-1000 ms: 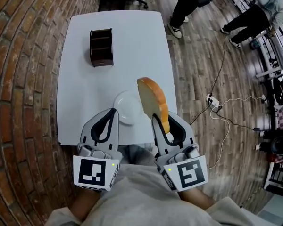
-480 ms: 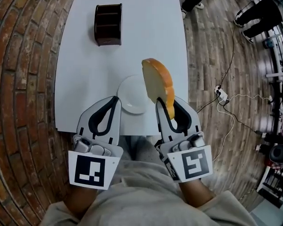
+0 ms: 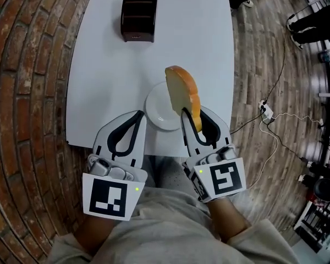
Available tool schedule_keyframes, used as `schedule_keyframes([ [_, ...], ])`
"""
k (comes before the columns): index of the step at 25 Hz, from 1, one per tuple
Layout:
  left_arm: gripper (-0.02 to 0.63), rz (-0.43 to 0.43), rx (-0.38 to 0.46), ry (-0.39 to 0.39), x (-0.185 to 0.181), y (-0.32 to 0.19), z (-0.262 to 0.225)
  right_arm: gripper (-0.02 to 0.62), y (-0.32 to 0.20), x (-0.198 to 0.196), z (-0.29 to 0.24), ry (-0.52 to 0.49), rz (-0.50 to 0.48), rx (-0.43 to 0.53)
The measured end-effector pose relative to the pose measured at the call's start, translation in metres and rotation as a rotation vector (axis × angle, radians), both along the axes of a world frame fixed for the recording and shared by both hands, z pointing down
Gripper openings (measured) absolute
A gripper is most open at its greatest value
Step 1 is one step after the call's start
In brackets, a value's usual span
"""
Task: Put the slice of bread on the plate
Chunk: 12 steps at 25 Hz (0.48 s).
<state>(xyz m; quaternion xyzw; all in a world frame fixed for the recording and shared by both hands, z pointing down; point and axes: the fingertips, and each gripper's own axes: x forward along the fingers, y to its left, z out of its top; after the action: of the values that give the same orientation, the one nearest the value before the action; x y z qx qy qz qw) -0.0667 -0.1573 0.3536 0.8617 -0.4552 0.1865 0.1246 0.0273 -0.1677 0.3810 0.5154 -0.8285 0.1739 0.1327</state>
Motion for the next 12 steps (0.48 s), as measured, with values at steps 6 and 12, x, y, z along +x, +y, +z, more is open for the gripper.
schedule_keyframes([
  [6, 0.009, 0.009, -0.027, -0.014, -0.005, -0.001, 0.015, 0.091, 0.001, -0.009, 0.034, -0.014, -0.058, -0.088],
  [12, 0.009, -0.006, -0.053, -0.008, -0.010, -0.002, 0.023, 0.091, 0.006, -0.021, 0.059, -0.083, -0.097, -0.208],
])
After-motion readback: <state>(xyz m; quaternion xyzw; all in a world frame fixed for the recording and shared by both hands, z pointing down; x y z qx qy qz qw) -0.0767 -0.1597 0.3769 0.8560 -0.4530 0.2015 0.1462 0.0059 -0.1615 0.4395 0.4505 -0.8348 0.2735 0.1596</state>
